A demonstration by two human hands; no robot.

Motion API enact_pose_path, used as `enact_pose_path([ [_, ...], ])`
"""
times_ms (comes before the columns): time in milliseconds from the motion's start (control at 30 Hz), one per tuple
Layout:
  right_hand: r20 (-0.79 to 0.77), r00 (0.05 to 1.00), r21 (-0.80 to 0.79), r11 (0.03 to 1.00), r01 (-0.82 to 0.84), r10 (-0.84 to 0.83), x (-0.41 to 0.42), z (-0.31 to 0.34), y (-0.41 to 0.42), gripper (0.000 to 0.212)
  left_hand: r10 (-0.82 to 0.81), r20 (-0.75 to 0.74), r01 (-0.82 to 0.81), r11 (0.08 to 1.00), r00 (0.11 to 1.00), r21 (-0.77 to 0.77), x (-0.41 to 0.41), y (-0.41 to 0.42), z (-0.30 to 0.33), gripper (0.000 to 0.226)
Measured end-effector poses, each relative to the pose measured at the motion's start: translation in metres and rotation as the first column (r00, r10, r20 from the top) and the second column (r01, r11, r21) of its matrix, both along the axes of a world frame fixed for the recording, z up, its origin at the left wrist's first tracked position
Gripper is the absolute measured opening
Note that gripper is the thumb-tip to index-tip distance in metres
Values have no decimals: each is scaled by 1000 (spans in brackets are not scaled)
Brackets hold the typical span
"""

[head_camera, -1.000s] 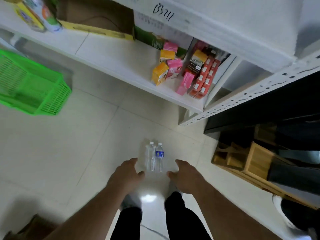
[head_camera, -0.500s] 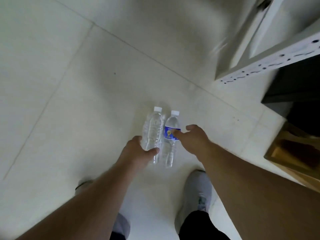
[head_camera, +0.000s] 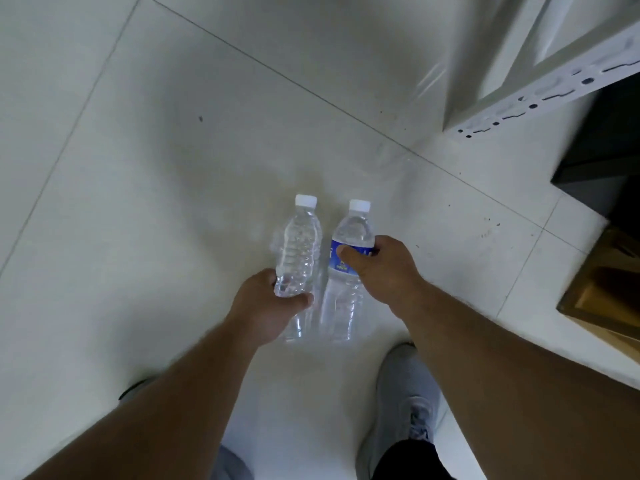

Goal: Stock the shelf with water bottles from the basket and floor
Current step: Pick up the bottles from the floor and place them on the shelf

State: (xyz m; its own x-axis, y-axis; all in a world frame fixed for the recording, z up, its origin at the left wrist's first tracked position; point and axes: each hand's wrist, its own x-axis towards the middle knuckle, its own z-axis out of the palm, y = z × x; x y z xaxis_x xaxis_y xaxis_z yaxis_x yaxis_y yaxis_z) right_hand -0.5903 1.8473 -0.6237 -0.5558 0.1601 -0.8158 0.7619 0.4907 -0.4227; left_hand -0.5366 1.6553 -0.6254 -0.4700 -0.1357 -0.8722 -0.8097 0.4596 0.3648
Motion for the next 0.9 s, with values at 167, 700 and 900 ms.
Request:
enact_pose_path([
  [167,-88,996,-33,999,-36,33,-22,95,-11,30,99,-61,-96,994,993,51,-10,-23,100,29],
  [700,-619,750,-66,936,-346,233,-89,735,-143,39,260,-556,-227,965,790,129,-40,-164,702,21],
  [900,-799,562,-52,907,-419,214,-51,915,-206,27,346,-708,-287,935,616,207,3,-213,864,19],
])
